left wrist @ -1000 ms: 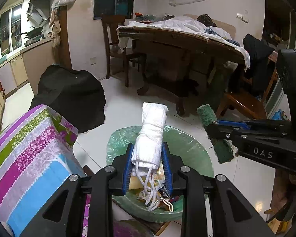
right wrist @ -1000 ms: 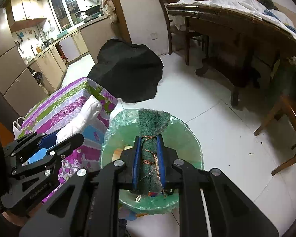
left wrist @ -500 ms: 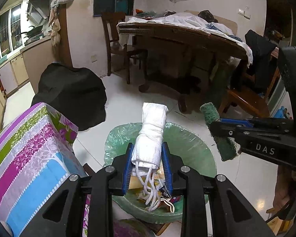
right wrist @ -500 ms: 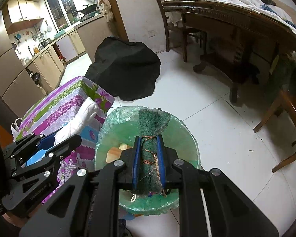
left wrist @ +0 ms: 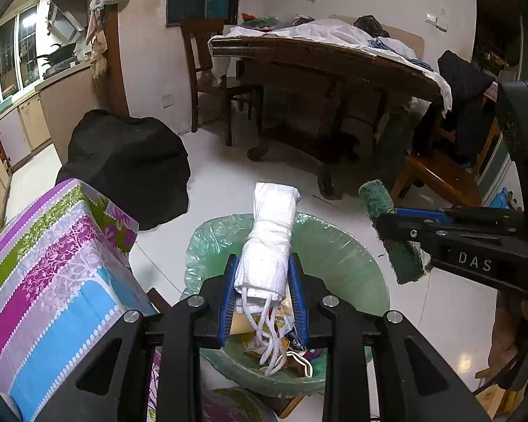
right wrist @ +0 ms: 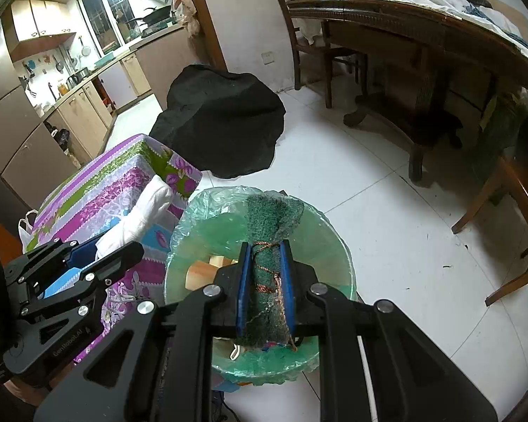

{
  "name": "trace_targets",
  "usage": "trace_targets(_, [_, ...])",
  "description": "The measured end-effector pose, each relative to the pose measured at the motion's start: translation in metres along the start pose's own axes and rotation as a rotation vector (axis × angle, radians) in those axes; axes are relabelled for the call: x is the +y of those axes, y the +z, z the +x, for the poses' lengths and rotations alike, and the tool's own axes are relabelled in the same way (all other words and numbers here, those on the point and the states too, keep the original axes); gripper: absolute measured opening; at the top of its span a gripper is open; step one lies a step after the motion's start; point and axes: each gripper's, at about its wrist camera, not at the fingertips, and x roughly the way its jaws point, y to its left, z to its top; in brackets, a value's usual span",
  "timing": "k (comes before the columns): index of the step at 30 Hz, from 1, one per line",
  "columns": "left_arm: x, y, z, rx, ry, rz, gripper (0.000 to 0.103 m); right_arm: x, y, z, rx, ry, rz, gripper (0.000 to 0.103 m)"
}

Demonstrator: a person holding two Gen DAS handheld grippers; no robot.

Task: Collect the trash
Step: 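Open both tools to drop the white cloth and green scrubber into the bin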

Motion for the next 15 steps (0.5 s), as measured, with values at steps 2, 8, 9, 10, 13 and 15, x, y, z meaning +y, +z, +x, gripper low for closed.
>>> trace_targets(2, [0.001, 0.0003, 0.0018, 0.002, 0.002, -0.002, 0.03, -0.0001, -0.0001, 0.0003, 0.001, -0.001, -0.002, 0.017])
trace_targets(8, [0.0019, 0.0005, 0.0032, -0.01, 0.042, -0.012, 0.065, -0.0034, -0.0032, 0.0024, -0.006, -0.005, 0.005, 0.051])
trace_targets(9, [0.0017, 0.0, 0.0036, -0.011, 0.047, -0.006, 0.065, -0.0043, -0.004, 0.0024, -0.009, -0.006, 0.008, 0.051])
trace_targets(10, [0.0013, -0.0004, 0.0042, -0.007, 0.046, -0.002, 0.066, -0.0045, -0.0046, 0.0022, -0.011, -0.007, 0.01, 0.052])
trace_targets(13, [0.0022, -0.0024, 0.0071, 0.011, 0.046, 0.0, 0.068, -0.0042, -0.006, 0.0005, -0.018, -0.015, 0.01, 0.057])
trace_targets(15, [0.0036, -0.0037, 0.0072, 0.01, 0.052, -0.003, 0.071, -0.0048, -0.0065, -0.0016, -0.029, -0.024, 0.013, 0.061])
